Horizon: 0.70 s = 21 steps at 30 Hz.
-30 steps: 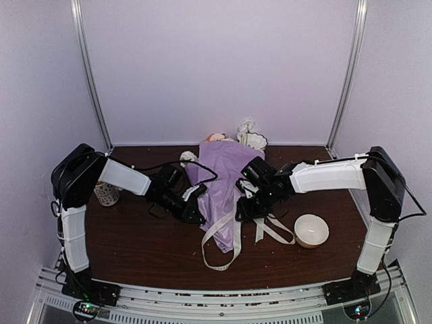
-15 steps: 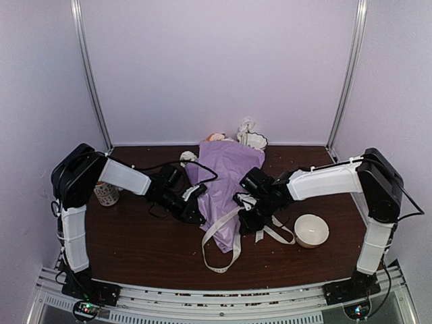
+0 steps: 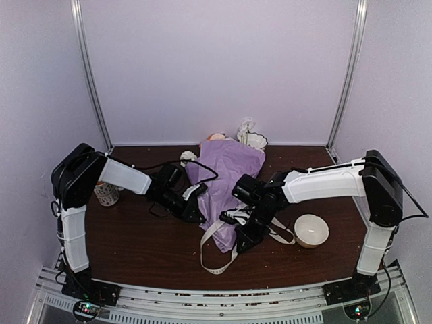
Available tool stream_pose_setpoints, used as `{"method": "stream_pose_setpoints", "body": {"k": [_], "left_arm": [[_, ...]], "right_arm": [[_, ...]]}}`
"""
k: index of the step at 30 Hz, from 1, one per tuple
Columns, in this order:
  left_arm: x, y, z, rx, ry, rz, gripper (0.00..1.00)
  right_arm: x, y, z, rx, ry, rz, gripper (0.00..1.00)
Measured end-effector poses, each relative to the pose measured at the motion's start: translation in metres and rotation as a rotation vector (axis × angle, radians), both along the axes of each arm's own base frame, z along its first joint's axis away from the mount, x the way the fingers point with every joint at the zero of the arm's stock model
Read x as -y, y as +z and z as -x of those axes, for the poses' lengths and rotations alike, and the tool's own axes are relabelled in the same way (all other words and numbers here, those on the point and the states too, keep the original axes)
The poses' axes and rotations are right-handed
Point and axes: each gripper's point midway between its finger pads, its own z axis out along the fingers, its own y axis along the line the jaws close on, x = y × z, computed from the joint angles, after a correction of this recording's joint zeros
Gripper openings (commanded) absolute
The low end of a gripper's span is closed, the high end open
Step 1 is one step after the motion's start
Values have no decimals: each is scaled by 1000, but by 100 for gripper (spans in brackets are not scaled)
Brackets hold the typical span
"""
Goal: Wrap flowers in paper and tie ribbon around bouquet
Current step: Pick up the fake flower from the center of the board.
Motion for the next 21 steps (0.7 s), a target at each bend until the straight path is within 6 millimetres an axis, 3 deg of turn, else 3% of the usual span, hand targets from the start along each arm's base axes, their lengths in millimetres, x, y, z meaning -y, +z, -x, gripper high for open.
{"method": "stream_pose_setpoints", "body": {"k": [3,6,10,12,15,17,19,21], "left_arm": [[0,0,-1,7,-2,-2,0],[0,0,-1,12,-4,-2,0],[0,0,-2,18,-4,-7,0],[0,0,-3,20,-3,-10,0],[0,0,-3,20,-2,-10,0],[0,0,-3,21,-2,-10,0],[0,0,-3,21,-2,-10,0],[0,0,-3,21,-2,-10,0]], "right_arm": [[-2,15,12,-36,75,-47,0],[-7,41,19,-46,137,-110,0],[-23,83,13,15,189,-214,2],[-25,94,5,59,182,-227,2],[-15,94,-22,126,98,-184,7],[0,87,-57,145,-33,-142,14],[20,79,-101,160,-194,-115,28],[40,72,-143,183,-341,-110,54]]}}
